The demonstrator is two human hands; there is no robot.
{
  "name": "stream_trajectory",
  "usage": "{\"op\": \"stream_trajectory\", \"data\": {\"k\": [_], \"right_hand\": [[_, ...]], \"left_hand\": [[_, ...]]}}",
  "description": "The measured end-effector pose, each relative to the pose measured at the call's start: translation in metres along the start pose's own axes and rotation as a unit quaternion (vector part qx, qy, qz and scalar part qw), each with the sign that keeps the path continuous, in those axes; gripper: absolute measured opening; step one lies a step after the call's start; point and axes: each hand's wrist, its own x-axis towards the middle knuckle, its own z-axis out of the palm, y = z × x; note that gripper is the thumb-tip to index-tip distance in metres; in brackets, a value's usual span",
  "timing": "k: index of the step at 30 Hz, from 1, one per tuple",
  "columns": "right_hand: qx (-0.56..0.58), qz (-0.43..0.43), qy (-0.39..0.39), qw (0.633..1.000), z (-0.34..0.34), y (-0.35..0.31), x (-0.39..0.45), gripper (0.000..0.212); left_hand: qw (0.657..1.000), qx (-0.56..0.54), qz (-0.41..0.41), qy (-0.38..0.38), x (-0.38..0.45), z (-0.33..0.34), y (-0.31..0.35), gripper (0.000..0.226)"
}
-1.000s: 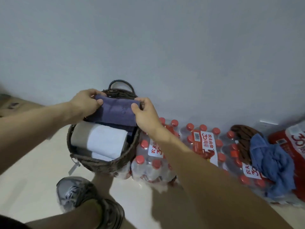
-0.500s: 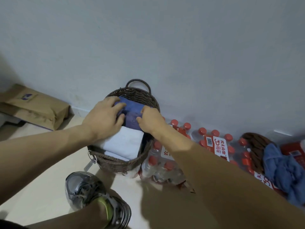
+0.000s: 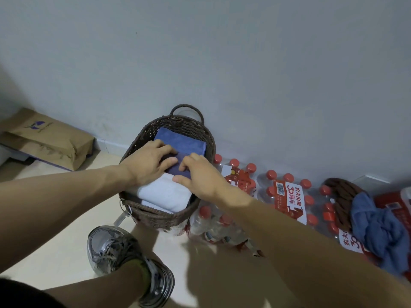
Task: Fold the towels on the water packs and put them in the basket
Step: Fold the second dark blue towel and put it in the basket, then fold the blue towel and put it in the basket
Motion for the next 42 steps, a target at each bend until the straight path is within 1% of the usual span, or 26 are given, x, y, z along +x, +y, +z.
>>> {"op": "stream_trajectory", "data": {"k": [3, 5, 8, 10, 12, 13, 14, 17, 18, 20, 22, 24, 25, 26, 28, 29, 30, 31, 32, 34, 35, 37, 39, 40, 41, 42], "right_hand": [[0.007, -0.012, 0.006, 1.000, 0.005, 0.003, -0.004, 0.030], [0.015, -0.018, 0.002, 1.000, 0.004, 0.002, -0.006, 0.029], [0.063, -0.032, 0.005, 0.997, -0.008, 0.005, -0.017, 0.032], [0.113, -0.037, 0.036, 0.992, -0.021, 0.012, -0.036, 0.031], [0.117, -0.021, 0.076, 0.990, -0.043, 0.025, -0.061, 0.024], [0.108, -0.005, 0.079, 0.991, -0.057, 0.035, -0.076, 0.019], [0.102, 0.014, 0.060, 0.993, -0.073, 0.047, -0.090, 0.015], [0.066, 0.078, -0.061, 0.993, -0.128, 0.086, -0.138, 0.011], [0.030, 0.095, -0.087, 0.991, -0.145, 0.101, -0.155, 0.010], [-0.046, 0.132, -0.108, 0.984, -0.174, 0.133, -0.189, 0.013], [-0.088, 0.176, -0.116, 0.974, -0.196, 0.166, -0.224, 0.013], [-0.092, 0.229, -0.121, 0.962, -0.209, 0.201, -0.257, 0.010], [-0.095, 0.254, -0.108, 0.956, -0.212, 0.218, -0.273, 0.009], [-0.102, 0.273, -0.083, 0.953, -0.214, 0.235, -0.288, 0.007], [-0.118, 0.301, -0.003, 0.946, -0.212, 0.263, -0.319, 0.002], [-0.122, 0.310, 0.035, 0.942, -0.209, 0.275, -0.333, 0.004], [-0.121, 0.317, 0.059, 0.939, -0.205, 0.285, -0.345, 0.012], [-0.117, 0.329, 0.063, 0.935, -0.200, 0.294, -0.356, 0.023], [-0.113, 0.343, 0.048, 0.931, -0.194, 0.300, -0.365, 0.035], [-0.094, 0.368, -0.010, 0.925, -0.181, 0.307, -0.371, 0.059], [-0.070, 0.376, -0.023, 0.923, -0.175, 0.308, -0.370, 0.068], [-0.043, 0.394, -0.010, 0.918, -0.159, 0.309, -0.366, 0.081], [-0.072, 0.413, 0.030, 0.908, -0.145, 0.311, -0.365, 0.089], [-0.076, 0.420, 0.051, 0.903, -0.140, 0.312, -0.365, 0.089], [-0.062, 0.427, 0.072, 0.899, -0.136, 0.313, -0.365, 0.085], [-0.039, 0.434, 0.092, 0.896, -0.133, 0.314, -0.363, 0.076]], "left_hand": [[0.997, 0.040, 0.070, 0.016, -0.007, -0.002, -0.003, 0.044], [0.992, 0.076, 0.091, 0.042, -0.011, -0.001, -0.004, 0.045], [0.986, 0.136, 0.086, 0.050, -0.005, -0.001, 0.000, 0.042], [0.983, 0.166, 0.073, 0.034, 0.001, -0.003, 0.004, 0.033], [0.985, 0.157, 0.058, 0.027, 0.008, -0.011, 0.014, 0.023], [0.989, 0.136, 0.057, 0.026, 0.011, -0.016, 0.023, 0.019], [0.991, 0.112, 0.061, 0.025, 0.015, -0.020, 0.035, 0.016], [0.994, 0.060, 0.094, 0.019, 0.029, -0.025, 0.093, 0.010], [0.994, 0.035, 0.106, 0.013, 0.034, -0.022, 0.117, 0.011], [0.992, -0.003, 0.127, -0.009, 0.045, -0.008, 0.167, 0.011], [0.988, -0.018, 0.147, -0.042, 0.057, 0.017, 0.217, 0.015], [0.983, -0.033, 0.160, -0.079, 0.070, 0.048, 0.265, 0.020], [0.981, -0.041, 0.166, -0.091, 0.077, 0.066, 0.288, 0.023], [0.979, -0.050, 0.170, -0.098, 0.084, 0.085, 0.310, 0.025], [0.977, -0.080, 0.166, -0.103, 0.095, 0.124, 0.353, 0.026], [0.976, -0.106, 0.158, -0.102, 0.100, 0.145, 0.372, 0.025], [0.975, -0.133, 0.145, -0.099, 0.104, 0.165, 0.390, 0.022], [0.975, -0.156, 0.127, -0.094, 0.109, 0.185, 0.406, 0.018], [0.974, -0.175, 0.106, -0.094, 0.114, 0.202, 0.421, 0.018], [0.971, -0.205, 0.060, -0.105, 0.123, 0.230, 0.443, 0.038], [0.970, -0.215, 0.040, -0.109, 0.128, 0.240, 0.451, 0.049], [0.972, -0.209, 0.008, -0.104, 0.135, 0.256, 0.461, 0.064], [0.979, -0.179, -0.009, -0.096, 0.140, 0.265, 0.465, 0.072], [0.981, -0.167, -0.014, -0.093, 0.141, 0.267, 0.465, 0.075], [0.982, -0.164, -0.020, -0.089, 0.143, 0.267, 0.463, 0.076], [0.982, -0.168, -0.024, -0.086, 0.146, 0.267, 0.460, 0.075]]}}
